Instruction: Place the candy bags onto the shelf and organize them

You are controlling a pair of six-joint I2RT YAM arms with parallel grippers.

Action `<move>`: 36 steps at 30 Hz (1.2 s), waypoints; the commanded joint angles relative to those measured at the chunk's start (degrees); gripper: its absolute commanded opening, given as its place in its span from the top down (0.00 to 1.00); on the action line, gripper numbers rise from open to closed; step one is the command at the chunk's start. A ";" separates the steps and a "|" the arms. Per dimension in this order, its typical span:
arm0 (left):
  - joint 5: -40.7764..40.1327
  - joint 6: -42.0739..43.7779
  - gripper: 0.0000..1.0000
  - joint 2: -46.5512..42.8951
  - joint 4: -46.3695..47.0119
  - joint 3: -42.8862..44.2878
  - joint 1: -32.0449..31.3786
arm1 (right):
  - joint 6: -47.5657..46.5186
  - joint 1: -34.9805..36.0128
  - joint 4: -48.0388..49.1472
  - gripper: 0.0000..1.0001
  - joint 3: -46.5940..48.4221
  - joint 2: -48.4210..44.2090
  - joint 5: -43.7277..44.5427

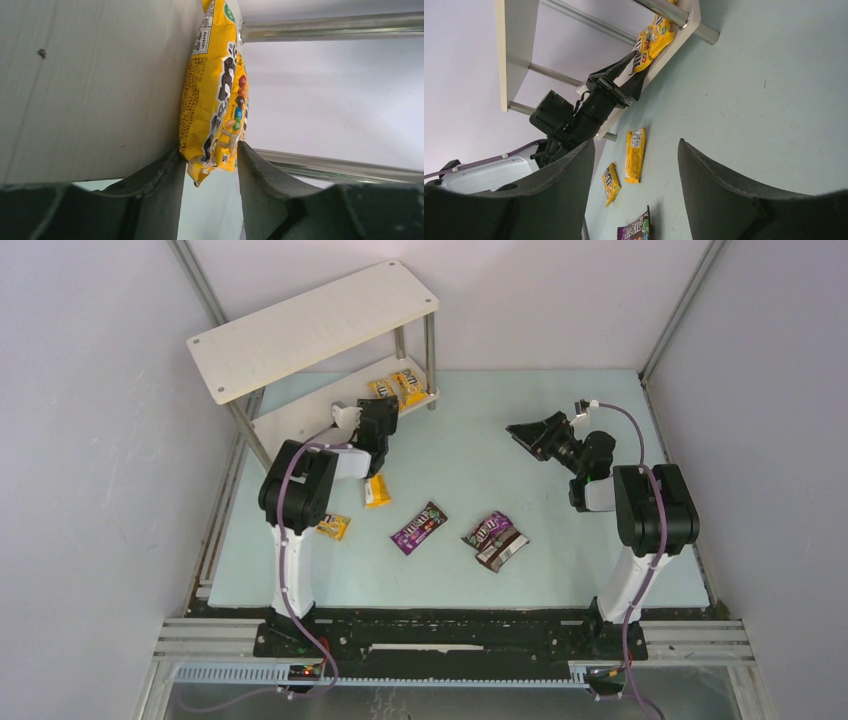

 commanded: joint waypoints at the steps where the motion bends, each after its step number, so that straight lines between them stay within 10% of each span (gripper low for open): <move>1: 2.04 0.44 0.51 -3.22 -0.97 -1.17 -0.27 | 0.61 -0.29 3.34 0.30 -0.03 0.25 -0.63; 18: 7.94 1.40 0.22 -11.45 -2.36 -8.47 0.87 | 0.43 -0.29 3.22 0.30 -0.03 0.18 -0.64; 36: -1.38 33.88 0.18 -46.96 -15.98 -35.90 -11.24 | -4.01 1.31 -3.15 0.29 0.58 -2.27 -0.23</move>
